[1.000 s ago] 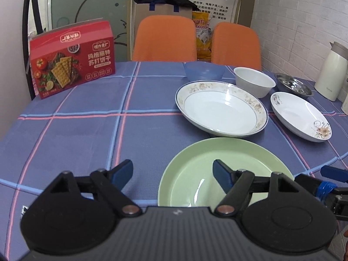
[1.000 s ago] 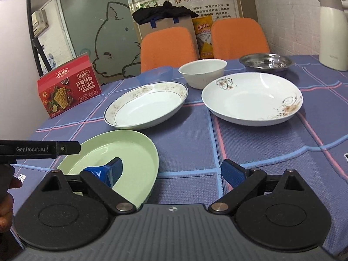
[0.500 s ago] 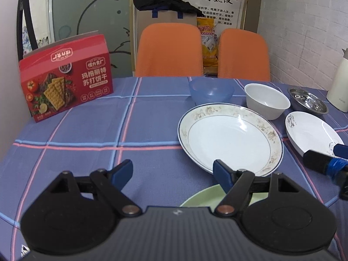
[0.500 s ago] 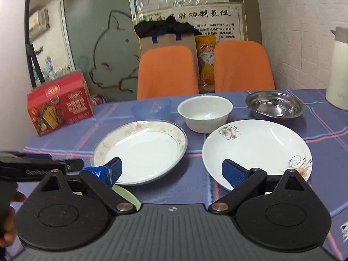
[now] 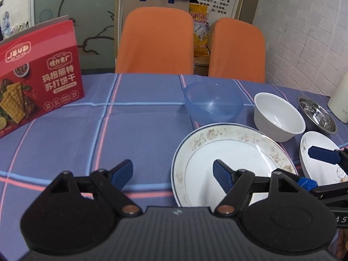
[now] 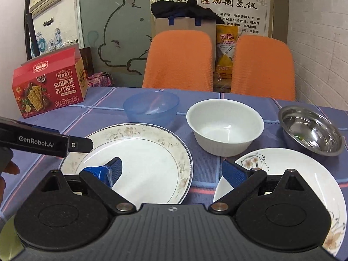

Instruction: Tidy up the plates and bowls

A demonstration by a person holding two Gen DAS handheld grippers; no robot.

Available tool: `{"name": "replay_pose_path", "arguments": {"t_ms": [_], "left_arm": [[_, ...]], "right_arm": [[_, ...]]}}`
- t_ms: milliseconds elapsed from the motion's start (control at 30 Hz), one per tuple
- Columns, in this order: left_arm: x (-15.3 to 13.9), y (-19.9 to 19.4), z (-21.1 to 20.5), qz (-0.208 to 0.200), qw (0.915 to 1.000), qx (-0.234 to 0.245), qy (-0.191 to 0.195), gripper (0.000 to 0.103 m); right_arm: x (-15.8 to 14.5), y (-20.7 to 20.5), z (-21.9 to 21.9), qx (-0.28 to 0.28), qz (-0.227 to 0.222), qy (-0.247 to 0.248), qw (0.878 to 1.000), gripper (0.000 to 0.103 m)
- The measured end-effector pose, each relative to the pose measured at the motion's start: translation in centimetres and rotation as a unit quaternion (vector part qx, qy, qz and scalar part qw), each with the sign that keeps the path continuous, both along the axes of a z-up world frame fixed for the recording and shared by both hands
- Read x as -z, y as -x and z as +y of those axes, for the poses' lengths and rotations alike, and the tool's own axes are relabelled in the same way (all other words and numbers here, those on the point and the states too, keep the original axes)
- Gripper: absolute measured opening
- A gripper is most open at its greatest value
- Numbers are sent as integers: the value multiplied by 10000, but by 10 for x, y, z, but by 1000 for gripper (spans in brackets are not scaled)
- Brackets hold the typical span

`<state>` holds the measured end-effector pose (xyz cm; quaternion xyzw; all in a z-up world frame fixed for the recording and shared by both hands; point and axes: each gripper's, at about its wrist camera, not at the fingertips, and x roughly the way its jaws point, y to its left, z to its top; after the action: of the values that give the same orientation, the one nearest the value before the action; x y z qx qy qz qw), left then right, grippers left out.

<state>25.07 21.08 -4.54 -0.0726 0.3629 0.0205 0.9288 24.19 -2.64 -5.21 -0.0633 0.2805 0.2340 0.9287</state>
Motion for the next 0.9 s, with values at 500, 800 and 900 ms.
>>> {"name": "replay_pose_path", "arguments": {"t_ms": [500, 800, 900], "left_arm": [[26, -17, -7, 142, 9991, 372, 145, 74], [29, -19, -7, 237, 9993, 281, -103, 74], [29, -19, -6, 261, 9992, 303, -69, 74]], "right_arm": [[28, -8, 24, -491, 185, 342, 9980, 88], [27, -11, 25, -694, 597, -248, 9955, 88], [27, -11, 24, -591, 482, -42, 9971, 87]]}}
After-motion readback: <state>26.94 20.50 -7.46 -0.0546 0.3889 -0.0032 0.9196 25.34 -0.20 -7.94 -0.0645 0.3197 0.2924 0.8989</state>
